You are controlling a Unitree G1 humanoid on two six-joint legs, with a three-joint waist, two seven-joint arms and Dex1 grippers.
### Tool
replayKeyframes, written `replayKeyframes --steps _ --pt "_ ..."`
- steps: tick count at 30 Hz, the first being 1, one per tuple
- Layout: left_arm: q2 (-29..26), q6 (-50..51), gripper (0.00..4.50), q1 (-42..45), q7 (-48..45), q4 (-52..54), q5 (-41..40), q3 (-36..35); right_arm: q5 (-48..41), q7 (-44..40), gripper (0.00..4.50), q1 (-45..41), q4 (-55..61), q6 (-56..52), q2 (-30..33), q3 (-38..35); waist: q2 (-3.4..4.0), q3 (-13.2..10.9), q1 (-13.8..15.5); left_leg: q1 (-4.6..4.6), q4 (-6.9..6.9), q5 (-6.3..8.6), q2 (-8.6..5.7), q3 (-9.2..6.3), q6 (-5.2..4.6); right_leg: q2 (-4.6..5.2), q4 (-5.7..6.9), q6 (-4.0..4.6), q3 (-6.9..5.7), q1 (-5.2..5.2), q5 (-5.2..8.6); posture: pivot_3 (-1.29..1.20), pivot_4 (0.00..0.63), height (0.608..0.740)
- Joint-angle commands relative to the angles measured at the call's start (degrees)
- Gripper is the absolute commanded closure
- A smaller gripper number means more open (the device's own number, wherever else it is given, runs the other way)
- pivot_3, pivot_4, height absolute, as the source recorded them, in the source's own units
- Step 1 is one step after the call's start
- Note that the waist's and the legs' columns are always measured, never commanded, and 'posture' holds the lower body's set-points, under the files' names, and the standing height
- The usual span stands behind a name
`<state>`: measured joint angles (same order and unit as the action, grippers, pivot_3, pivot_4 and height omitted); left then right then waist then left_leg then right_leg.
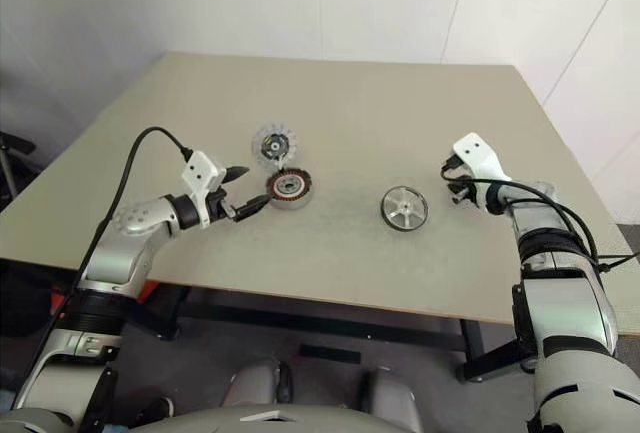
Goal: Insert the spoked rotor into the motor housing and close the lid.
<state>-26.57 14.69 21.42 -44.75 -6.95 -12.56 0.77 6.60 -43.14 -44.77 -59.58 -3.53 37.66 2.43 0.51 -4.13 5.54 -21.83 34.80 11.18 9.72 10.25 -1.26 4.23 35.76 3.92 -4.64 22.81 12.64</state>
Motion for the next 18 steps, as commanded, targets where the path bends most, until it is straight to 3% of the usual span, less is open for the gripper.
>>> replayKeyframes --steps 1,18 --pt "-0.09 -1.36 0.0 1.1 -0.1 0.24 0.08 -0.13 -0.91 -1.68 3.93 0.46 4.16 -1.64 -0.27 -0.04 0.0 0.0 0.0 0.01 0.0 0.0 0.01 0.0 0.0 0.0 0.0 0.0 -0.01 -0.01 0.0 0.0 0.0 0.74" --pt "-0.51 -1.74 0.0 0.68 -0.26 0.02 0.38 -0.27 -2.29 -5.05 3.93 3.83 14.04 -7.41 -0.45 -0.57 0.0 0.0 0.2 0.01 0.01 0.0 0.0 -0.01 -0.01 0.0 -0.01 0.0 -0.01 -0.03 0.0 0.0 0.0 0.74"
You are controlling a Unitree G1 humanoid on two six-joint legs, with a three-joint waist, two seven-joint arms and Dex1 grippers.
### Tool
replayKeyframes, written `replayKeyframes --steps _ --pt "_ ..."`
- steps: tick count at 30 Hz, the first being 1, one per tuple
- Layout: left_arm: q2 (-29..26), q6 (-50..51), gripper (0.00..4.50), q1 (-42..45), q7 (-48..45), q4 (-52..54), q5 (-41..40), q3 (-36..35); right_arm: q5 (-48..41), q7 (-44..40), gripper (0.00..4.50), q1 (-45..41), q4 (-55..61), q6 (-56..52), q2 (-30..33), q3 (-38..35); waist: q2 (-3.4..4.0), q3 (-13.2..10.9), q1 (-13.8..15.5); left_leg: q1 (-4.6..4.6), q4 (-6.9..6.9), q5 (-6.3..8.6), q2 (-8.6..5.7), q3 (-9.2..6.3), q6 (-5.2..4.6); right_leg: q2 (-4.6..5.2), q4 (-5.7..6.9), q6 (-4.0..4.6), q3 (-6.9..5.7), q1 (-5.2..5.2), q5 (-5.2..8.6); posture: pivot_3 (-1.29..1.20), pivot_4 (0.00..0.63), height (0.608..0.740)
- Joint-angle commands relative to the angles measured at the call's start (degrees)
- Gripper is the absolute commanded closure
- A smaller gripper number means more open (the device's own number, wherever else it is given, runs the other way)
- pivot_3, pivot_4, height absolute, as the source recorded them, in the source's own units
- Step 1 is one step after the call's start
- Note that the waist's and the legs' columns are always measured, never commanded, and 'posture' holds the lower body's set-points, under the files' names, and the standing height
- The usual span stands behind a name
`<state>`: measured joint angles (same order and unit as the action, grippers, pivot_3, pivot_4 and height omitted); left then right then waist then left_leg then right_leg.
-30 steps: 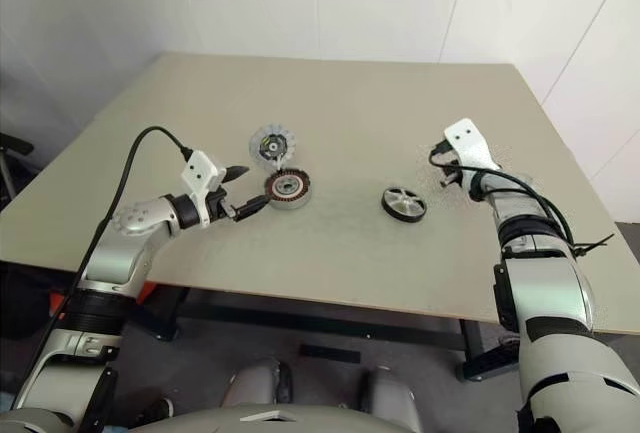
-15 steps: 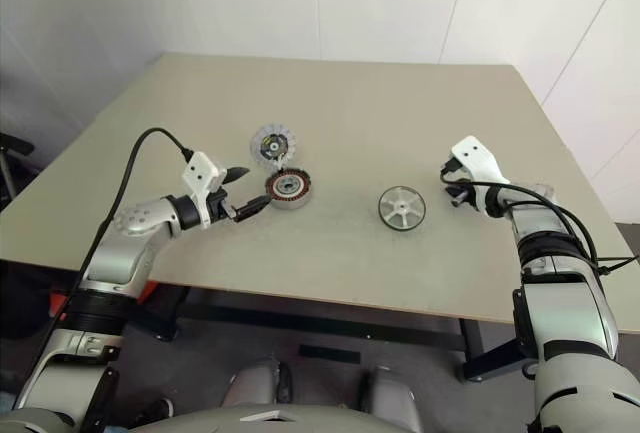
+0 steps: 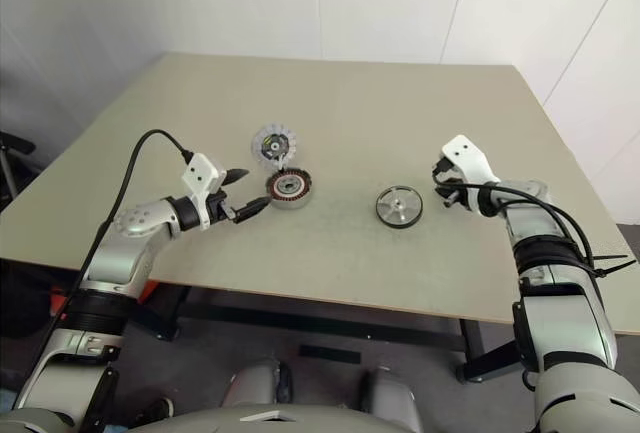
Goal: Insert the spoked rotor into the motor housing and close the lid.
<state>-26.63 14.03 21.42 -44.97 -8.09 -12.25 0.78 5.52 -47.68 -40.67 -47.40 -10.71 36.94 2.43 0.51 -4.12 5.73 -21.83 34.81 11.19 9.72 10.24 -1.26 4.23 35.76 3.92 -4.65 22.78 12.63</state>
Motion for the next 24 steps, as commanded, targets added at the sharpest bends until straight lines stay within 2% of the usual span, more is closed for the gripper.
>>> replayKeyframes --steps 1,6,13,18,22,24 --pt "-0.46 -1.11 0.0 0.67 -0.03 1.17 0.07 -0.31 -1.1 -0.41 3.58 -0.23 1.67 -0.07 0.32 -0.53 0.0 0.0 0.02 0.0 0.0 0.0 0.0 0.0 0.0 0.0 0.0 0.0 0.0 0.0 0.0 0.0 0.0 0.74" --pt "-0.61 -1.17 0.0 0.6 -0.03 1.14 0.13 -0.42 -0.08 0.4 1.97 0.22 1.58 1.16 0.65 0.02 0.0 0.0 0.0 0.01 0.0 0.0 0.0 0.0 0.0 0.0 0.0 0.0 0.0 -0.01 0.0 0.0 0.0 0.74" --pt "-0.61 -1.19 0.0 0.82 -0.08 0.81 0.23 -0.33 -0.02 1.89 1.97 -1.37 2.21 4.02 1.38 -0.68 0.0 0.0 0.01 0.02 0.0 0.0 0.0 0.0 0.0 0.0 0.0 0.0 0.0 -0.02 0.0 0.0 0.0 0.74" --pt "-0.67 -1.27 0.0 0.95 -0.17 0.58 0.3 -0.35 -0.33 3.6 1.97 -7.12 3.76 7.89 1.97 -1.42 0.04 -0.01 -0.3 0.0 0.0 0.0 0.01 0.01 0.01 0.0 0.04 0.0 0.01 0.05 0.0 0.0 0.0 0.74" --pt "-0.71 -1.44 0.0 1.34 -0.14 0.2 0.44 -0.4 -0.63 -3.13 1.97 -10.81 7.46 10.64 2.24 1.34 0.03 0.0 -0.19 0.01 -0.01 -0.01 0.02 0.0 0.02 0.0 0.03 0.0 0.0 0.05 0.0 0.0 0.0 0.74" --pt "-0.79 -1.45 0.0 1.45 -0.12 0.13 0.48 -0.51 -1.14 -11.24 1.97 -10.96 11.83 13.33 1.45 4.92 0.03 0.0 -0.14 -0.01 -0.01 0.01 0.01 0.0 -0.01 0.0 0.0 0.0 0.0 0.03 0.0 0.0 0.0 0.74"
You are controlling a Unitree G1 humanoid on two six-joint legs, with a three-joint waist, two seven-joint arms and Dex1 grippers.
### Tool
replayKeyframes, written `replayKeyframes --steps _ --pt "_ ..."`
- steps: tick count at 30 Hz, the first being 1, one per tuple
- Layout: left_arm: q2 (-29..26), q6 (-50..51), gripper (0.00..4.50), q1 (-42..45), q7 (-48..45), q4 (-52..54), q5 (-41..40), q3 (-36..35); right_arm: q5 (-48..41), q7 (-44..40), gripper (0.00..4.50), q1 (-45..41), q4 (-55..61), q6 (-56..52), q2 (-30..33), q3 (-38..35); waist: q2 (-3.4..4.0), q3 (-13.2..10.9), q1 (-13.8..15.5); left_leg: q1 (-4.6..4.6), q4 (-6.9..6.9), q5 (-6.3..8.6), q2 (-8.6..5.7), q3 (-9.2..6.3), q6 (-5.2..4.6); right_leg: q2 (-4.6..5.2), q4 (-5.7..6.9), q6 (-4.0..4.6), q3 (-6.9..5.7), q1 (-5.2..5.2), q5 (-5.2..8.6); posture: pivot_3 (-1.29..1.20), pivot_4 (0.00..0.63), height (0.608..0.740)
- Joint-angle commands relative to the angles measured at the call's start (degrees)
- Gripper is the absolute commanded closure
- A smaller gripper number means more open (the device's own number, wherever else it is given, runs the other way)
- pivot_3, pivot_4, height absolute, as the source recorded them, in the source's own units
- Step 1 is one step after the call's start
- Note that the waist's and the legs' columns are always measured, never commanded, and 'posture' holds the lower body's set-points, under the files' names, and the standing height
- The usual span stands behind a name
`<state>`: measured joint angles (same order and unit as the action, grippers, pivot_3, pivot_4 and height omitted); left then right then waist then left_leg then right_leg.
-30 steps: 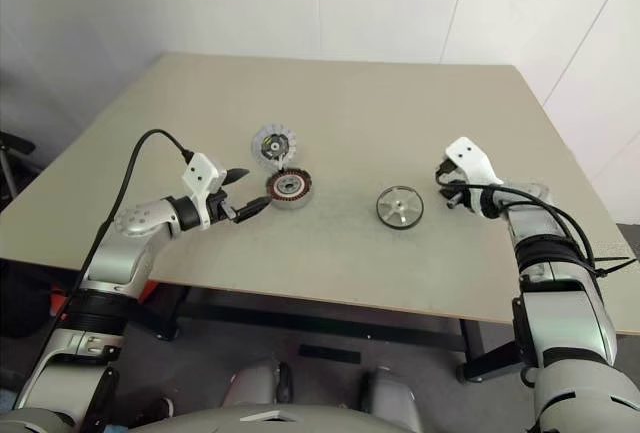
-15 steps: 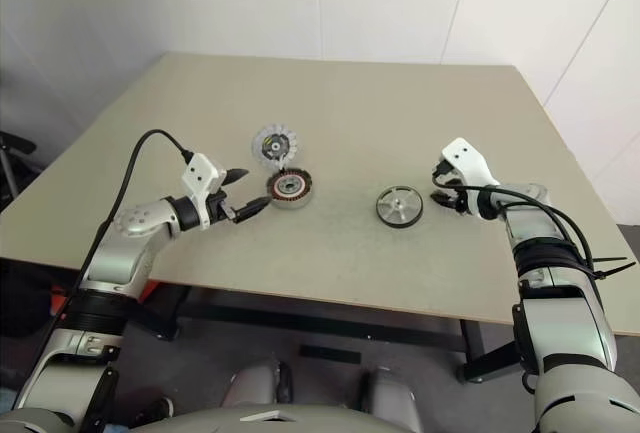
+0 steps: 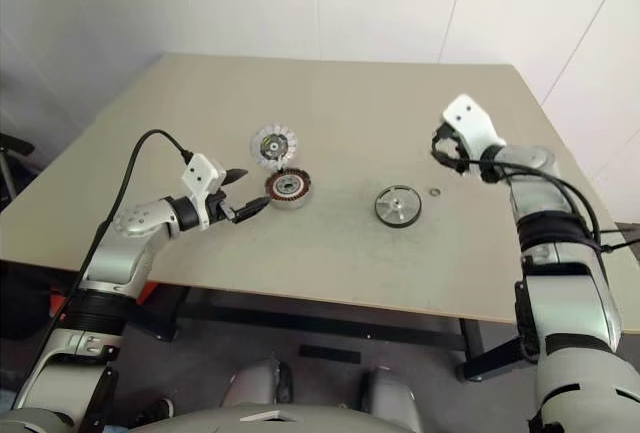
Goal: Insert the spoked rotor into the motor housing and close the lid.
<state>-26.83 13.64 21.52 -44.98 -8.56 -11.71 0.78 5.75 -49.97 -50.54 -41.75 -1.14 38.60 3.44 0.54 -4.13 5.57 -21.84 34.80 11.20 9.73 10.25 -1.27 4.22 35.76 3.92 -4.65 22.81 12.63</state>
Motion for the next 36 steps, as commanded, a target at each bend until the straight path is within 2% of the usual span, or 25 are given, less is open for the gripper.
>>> replayKeyframes --steps 1,6,9,17,22,25,36 --pt "-0.64 -1.07 0.0 1.39 -0.15 0.56 -0.04 -0.54 -2.32 -14.06 1.97 -0.11 9.86 4.5 -0.79 6.19 -0.01 0.0 0.03 -0.01 0.0 0.01 0.0 0.0 -0.01 0.0 -0.01 0.0 0.0 0.0 0.0 0.0 0.0 0.74" --pt "-0.78 -1.09 0.0 2.04 -0.42 -0.2 0.07 -0.46 -5.87 -31.35 1.97 3.05 23.5 4.43 -1.64 14.88 0.0 0.0 0.38 -0.06 0.01 0.03 0.01 -0.03 -0.06 0.0 -0.02 0.0 -0.02 0.0 0.0 0.0 0.0 0.74" --pt "-0.55 -1.13 0.0 2.54 -0.51 -0.64 0.1 -0.34 -4.04 -33.78 1.97 0.38 22.33 7.52 -2.81 17.6 0.0 0.0 0.33 -0.13 0.17 0.07 0.03 -0.04 -0.14 0.01 0.02 -0.01 -0.03 0.01 -0.01 0.0 0.0 0.74" --pt "-0.82 -0.2 0.0 0.34 -0.77 1.31 -0.3 -0.64 5.01 -25.05 1.97 -13.7 0.28 19.49 -13.6 21.75 -0.02 0.01 -0.34 0.11 0.24 0.01 0.06 -0.06 -0.02 0.01 0.12 -0.01 -0.02 -0.15 -0.01 0.0 0.0 0.74" --pt "-1.4 0.21 0.0 0.25 -0.39 1.6 -0.22 -1.1 7.28 -20.99 1.97 -15.92 -9.79 23.04 -21.94 22.81 -0.01 0.0 -0.23 -0.12 0.17 0.04 0.04 -0.06 -0.06 0.0 0.09 0.01 -0.02 0.06 -0.01 0.0 0.0 0.74" --pt "-1.74 0.51 0.0 -0.35 -0.2 2.3 -0.18 -1.11 10.55 -15.42 1.97 -16.74 -16.35 25.09 -25.98 24.19 -0.01 0.0 -0.24 -0.29 0.2 0.09 0.04 -0.05 -0.14 0.01 0.09 0.02 -0.02 0.19 -0.01 0.0 0.0 0.74" --pt "-2.02 1.78 0.0 -2.23 0.58 4.9 -0.15 -1.13 15.7 -2.11 1.97 -21.13 -29.55 24.37 -31.63 23.55 0.01 -0.02 -0.55 -0.12 0.2 0.0 0.06 -0.06 0.02 0.01 0.28 0.03 -0.01 0.16 -0.01 0.0 0.0 0.74"
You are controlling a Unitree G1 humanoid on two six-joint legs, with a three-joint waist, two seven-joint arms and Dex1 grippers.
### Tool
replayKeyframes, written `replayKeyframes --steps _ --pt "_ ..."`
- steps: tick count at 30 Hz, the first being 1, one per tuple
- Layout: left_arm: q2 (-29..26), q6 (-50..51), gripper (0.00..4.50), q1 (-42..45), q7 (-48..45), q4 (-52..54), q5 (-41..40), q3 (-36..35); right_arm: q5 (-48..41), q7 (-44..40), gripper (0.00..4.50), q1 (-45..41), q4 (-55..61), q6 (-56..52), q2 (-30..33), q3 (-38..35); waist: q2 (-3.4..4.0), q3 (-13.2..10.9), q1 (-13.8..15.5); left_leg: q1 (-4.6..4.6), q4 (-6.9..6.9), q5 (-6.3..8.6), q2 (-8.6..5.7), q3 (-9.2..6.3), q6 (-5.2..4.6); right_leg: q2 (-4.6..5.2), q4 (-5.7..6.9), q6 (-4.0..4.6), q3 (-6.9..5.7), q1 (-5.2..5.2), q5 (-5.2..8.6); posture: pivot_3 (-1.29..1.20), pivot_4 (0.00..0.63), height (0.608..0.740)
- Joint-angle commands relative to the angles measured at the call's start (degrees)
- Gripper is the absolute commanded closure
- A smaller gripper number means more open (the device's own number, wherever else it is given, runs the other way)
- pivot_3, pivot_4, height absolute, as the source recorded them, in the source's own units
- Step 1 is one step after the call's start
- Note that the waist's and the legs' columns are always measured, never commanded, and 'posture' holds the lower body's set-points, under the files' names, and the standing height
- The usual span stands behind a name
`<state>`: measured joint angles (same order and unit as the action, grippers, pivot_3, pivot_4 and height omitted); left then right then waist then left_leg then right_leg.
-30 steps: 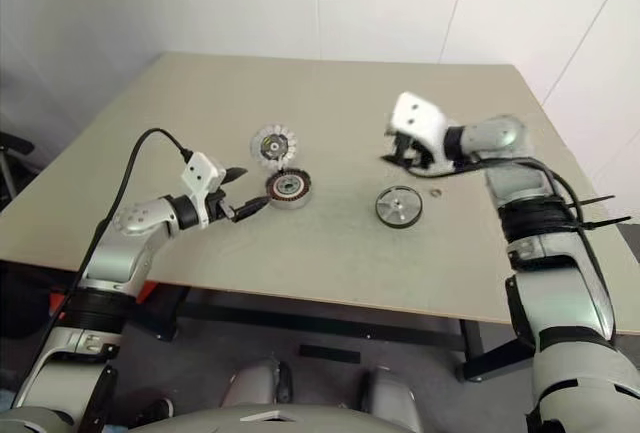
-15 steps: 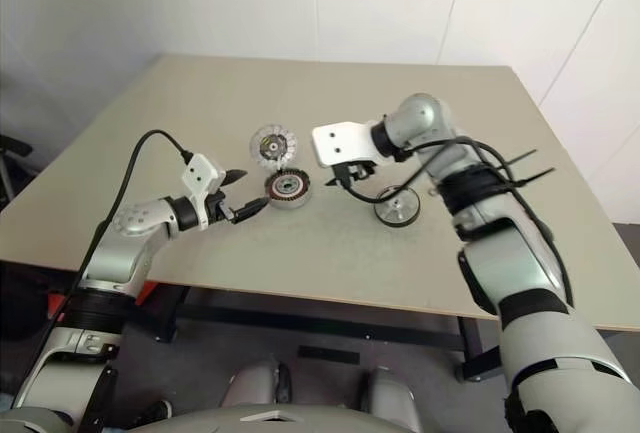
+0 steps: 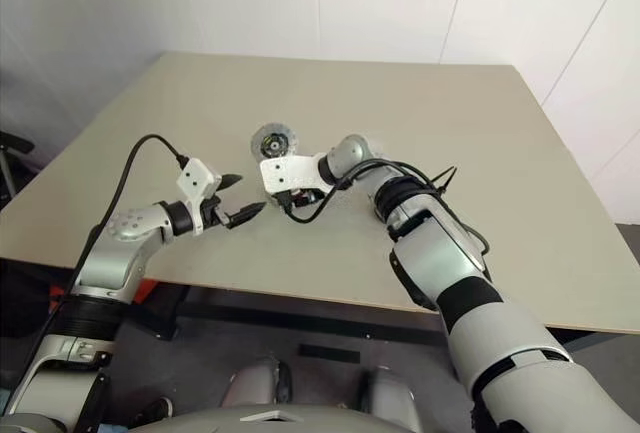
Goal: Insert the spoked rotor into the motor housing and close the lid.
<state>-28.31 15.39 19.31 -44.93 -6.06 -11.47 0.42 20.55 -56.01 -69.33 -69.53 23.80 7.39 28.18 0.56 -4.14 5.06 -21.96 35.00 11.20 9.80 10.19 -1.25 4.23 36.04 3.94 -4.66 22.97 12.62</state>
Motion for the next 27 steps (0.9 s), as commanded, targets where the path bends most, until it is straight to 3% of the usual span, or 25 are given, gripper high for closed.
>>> replayKeyframes --steps 1,9,16,27 --pt "-0.57 0.16 0.0 -0.28 0.6 2.79 -0.39 -0.77 1.26 4.86 1.97 -2.55 -2.54 -0.92 -0.55 -1.18 0.0 0.0 -0.08 0.0 0.0 0.0 0.0 0.0 0.0 0.0 0.0 0.0 0.0 0.0 0.0 0.0 0.0 0.74" --pt "-0.93 0.65 0.0 -0.73 1.01 3.54 -0.41 -1.13 1.66 1.53 1.97 -2.18 -4.61 -2.05 -1.18 -1.9 0.0 0.0 -0.42 0.0 0.02 -0.01 -0.01 0.0 0.02 0.0 0.08 0.0 0.02 0.01 0.0 0.0 0.0 0.74" --pt "-0.9 0.87 0.0 -1.53 1.66 4.15 -0.54 -1.17 1.52 0.29 0.02 -3.23 -2.67 1.0 0.54 -2.87 0.01 -0.01 -0.89 0.01 0.03 -0.03 -0.01 0.0 0.05 0.0 0.16 0.03 0.03 0.03 0.02 0.0 0.0 0.74" --pt "-0.67 0.48 0.0 -1.08 2.1 3.24 -0.31 -1.01 3.78 1.56 0.02 -1.71 -3.59 1.01 -2.29 -1.85 0.01 -0.01 -1.12 0.06 0.04 -0.07 0.01 0.0 0.11 0.0 0.35 0.15 0.03 0.1 0.09 0.0 0.0 0.74"
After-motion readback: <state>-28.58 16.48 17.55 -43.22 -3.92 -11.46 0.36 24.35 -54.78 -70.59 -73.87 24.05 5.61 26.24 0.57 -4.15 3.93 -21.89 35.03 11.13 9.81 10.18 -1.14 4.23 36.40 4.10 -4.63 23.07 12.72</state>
